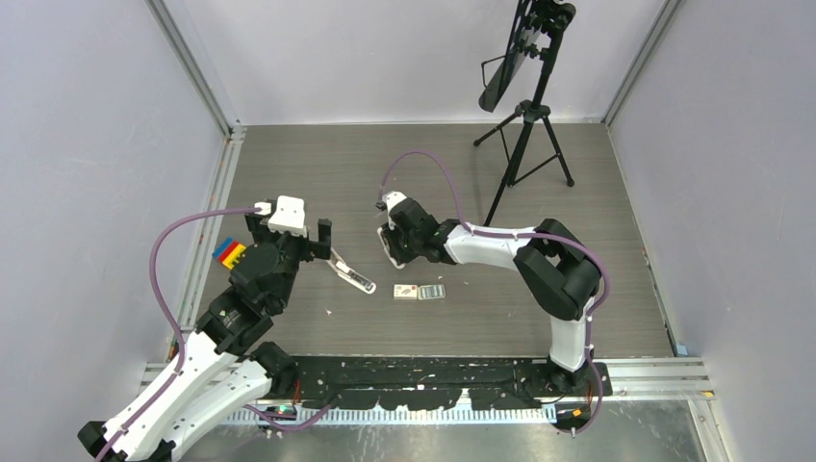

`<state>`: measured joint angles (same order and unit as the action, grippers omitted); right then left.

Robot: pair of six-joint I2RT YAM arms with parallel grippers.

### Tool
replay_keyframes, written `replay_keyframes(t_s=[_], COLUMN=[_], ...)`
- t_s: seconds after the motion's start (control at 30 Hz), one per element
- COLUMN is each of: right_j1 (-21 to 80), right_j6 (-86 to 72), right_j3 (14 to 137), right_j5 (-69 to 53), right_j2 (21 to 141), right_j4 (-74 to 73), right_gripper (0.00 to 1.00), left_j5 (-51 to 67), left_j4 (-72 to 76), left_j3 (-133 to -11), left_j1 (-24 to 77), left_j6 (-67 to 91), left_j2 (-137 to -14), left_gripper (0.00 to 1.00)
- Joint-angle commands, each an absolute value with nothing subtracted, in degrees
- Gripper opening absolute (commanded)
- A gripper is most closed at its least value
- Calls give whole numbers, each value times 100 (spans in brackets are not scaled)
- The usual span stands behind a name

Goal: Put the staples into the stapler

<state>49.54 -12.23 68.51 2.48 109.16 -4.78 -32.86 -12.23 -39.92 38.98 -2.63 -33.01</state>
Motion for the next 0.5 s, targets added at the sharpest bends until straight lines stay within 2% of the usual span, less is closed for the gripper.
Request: replay_keyframes(t_s=[0.0, 0.1, 0.27, 0.47], right_j1=[5024, 5019, 5027, 5014], right_j6=[-1177, -1182, -1228, -1247], right_j3=[7031, 7092, 7201, 7313], right_j5=[275, 249, 286, 712], right_j2=[10797, 10725, 10514, 10434], right_j4=[-703, -810, -861, -766], right_gripper=[23, 30, 47, 51], left_j5=[-3234, -3219, -3197, -3199], left_j4=[-888, -888, -896, -901], left_j3=[-3994, -3990, -3990, -3995], left_j1=[3902, 3902, 3902, 3902], left_j6=[-281, -273, -268, -255], left_j2=[-3239, -3234, -3225, -3212], left_gripper=[99, 99, 99, 99])
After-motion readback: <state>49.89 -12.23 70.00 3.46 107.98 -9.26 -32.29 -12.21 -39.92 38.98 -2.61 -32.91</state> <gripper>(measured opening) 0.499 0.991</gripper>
